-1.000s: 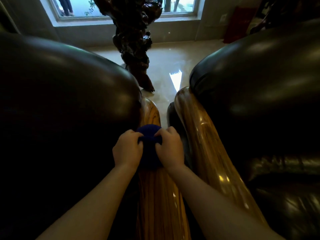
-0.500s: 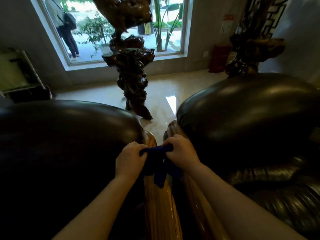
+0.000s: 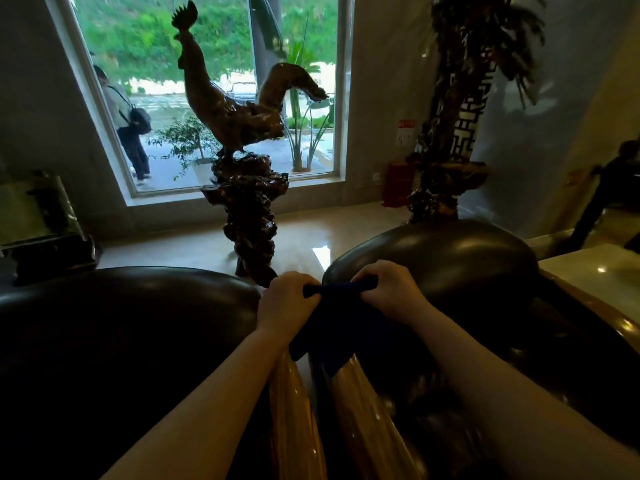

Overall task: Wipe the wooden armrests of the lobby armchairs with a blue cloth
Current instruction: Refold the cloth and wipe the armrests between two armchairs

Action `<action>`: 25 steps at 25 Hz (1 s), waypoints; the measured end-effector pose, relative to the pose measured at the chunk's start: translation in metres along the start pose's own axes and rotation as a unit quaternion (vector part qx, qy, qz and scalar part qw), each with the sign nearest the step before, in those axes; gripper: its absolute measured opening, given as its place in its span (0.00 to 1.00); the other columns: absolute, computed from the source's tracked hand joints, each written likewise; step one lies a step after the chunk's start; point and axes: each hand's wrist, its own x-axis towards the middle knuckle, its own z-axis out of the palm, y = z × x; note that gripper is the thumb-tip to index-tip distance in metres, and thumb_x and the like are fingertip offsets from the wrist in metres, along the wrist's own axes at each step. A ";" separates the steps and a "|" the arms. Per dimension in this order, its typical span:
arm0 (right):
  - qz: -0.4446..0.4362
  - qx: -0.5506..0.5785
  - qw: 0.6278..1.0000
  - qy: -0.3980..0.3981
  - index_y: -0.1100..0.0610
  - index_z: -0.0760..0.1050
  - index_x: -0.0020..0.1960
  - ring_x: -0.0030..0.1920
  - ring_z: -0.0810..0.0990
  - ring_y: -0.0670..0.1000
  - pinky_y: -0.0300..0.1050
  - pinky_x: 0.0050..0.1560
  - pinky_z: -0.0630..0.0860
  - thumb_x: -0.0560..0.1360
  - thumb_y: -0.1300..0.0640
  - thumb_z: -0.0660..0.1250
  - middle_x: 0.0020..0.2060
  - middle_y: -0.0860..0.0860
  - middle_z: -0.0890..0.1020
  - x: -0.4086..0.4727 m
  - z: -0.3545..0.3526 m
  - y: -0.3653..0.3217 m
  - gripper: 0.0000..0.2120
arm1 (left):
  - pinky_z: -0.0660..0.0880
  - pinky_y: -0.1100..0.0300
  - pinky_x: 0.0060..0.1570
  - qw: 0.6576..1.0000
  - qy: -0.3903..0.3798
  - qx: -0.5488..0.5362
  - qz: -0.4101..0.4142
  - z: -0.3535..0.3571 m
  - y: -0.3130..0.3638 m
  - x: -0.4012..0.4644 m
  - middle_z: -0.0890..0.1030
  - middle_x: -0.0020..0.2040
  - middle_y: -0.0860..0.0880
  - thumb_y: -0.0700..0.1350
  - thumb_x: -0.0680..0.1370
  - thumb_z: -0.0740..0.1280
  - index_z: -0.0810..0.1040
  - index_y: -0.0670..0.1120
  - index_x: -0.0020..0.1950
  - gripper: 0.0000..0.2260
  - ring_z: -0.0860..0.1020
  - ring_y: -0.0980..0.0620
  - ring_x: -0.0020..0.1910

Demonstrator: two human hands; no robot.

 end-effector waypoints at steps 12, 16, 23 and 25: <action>-0.001 0.056 0.995 -0.084 0.50 0.80 0.40 0.39 0.76 0.43 0.31 0.36 0.68 0.64 0.58 0.73 0.35 0.44 0.78 -0.077 -0.093 0.128 0.07 | 0.71 0.64 0.44 0.995 -0.044 -0.026 -0.083 0.096 0.129 -0.040 0.83 0.47 0.48 0.42 0.70 0.70 0.82 0.47 0.49 0.08 0.77 0.56 0.42; 0.019 0.103 0.985 -0.138 0.48 0.79 0.40 0.39 0.77 0.42 0.32 0.37 0.70 0.63 0.56 0.75 0.36 0.44 0.79 -0.089 -0.101 0.170 0.08 | 0.74 0.65 0.42 0.985 -0.051 -0.054 -0.158 0.121 0.151 -0.056 0.82 0.43 0.50 0.42 0.69 0.71 0.83 0.48 0.47 0.07 0.78 0.57 0.41; 0.077 0.177 0.961 -0.200 0.41 0.74 0.37 0.39 0.79 0.41 0.30 0.33 0.71 0.64 0.57 0.74 0.38 0.42 0.79 -0.129 -0.061 0.211 0.13 | 0.72 0.69 0.34 0.958 -0.046 -0.132 -0.251 0.173 0.147 -0.101 0.80 0.40 0.54 0.41 0.70 0.70 0.79 0.52 0.42 0.06 0.78 0.59 0.41; 0.090 0.196 0.954 -0.210 0.41 0.74 0.40 0.41 0.79 0.41 0.30 0.34 0.72 0.66 0.57 0.73 0.41 0.43 0.79 -0.145 -0.038 0.222 0.13 | 0.73 0.67 0.37 0.950 -0.050 -0.145 -0.271 0.191 0.136 -0.116 0.80 0.43 0.53 0.40 0.71 0.69 0.79 0.50 0.45 0.06 0.79 0.57 0.43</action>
